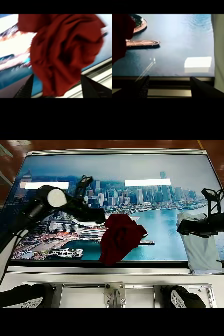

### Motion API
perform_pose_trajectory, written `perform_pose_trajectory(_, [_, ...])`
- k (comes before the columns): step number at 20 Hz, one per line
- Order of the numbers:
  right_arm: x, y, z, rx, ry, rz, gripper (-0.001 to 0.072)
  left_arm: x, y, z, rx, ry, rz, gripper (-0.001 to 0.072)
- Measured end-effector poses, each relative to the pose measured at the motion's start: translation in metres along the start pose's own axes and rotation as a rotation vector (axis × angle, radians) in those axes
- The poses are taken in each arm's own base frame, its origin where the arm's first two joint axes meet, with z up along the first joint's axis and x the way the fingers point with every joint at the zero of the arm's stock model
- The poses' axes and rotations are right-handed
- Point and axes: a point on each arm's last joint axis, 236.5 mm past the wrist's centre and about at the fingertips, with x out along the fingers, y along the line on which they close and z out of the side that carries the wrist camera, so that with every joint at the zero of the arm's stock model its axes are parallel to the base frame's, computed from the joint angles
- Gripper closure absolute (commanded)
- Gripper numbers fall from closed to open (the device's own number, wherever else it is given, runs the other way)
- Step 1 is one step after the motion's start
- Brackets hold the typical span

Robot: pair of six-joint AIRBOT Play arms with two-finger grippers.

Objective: Fold the shirts.

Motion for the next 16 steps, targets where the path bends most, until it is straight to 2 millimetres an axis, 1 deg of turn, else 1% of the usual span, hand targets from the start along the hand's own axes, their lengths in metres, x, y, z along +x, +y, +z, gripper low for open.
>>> perform_pose_trajectory(1, [0.009, -0.004, -0.001, 0.042, 0.017, 0.033, 0.0084, 0.000, 0.016, -0.014, -0.029, 0.040, 0.009, -0.0010])
perform_pose_trajectory(2, [0.017, -0.007, -0.003, 0.078, 0.033, 0.066, 0.0084, 0.005, 0.028, -0.034, -0.061, 0.093, 0.002, -0.0010])
perform_pose_trajectory(4, [0.035, -0.010, -0.004, 0.136, 0.074, 0.127, 0.0084, 0.021, 0.043, -0.077, -0.132, 0.191, -0.023, -0.0009])
perform_pose_trajectory(6, [0.052, -0.007, -0.005, 0.170, 0.117, 0.184, 0.0084, 0.044, 0.043, -0.115, -0.212, 0.256, -0.082, -0.0008])
perform_pose_trajectory(8, [0.068, -0.002, -0.005, 0.193, 0.156, 0.235, 0.0084, 0.066, 0.037, -0.141, -0.278, 0.274, -0.141, -0.0008])
perform_pose_trajectory(11, [0.091, 0.012, -0.006, 0.194, 0.217, 0.287, 0.0084, 0.094, 0.023, -0.160, -0.352, 0.264, -0.193, -0.0008])
perform_pose_trajectory(14, [0.110, 0.024, -0.007, 0.177, 0.258, 0.308, 0.0084, 0.118, 0.012, -0.163, -0.420, 0.231, -0.220, 0.0001])
perform_pose_trajectory(16, [0.120, 0.031, -0.009, 0.166, 0.283, 0.315, 0.0084, 0.131, 0.005, -0.163, -0.462, 0.211, -0.230, 0.0129])
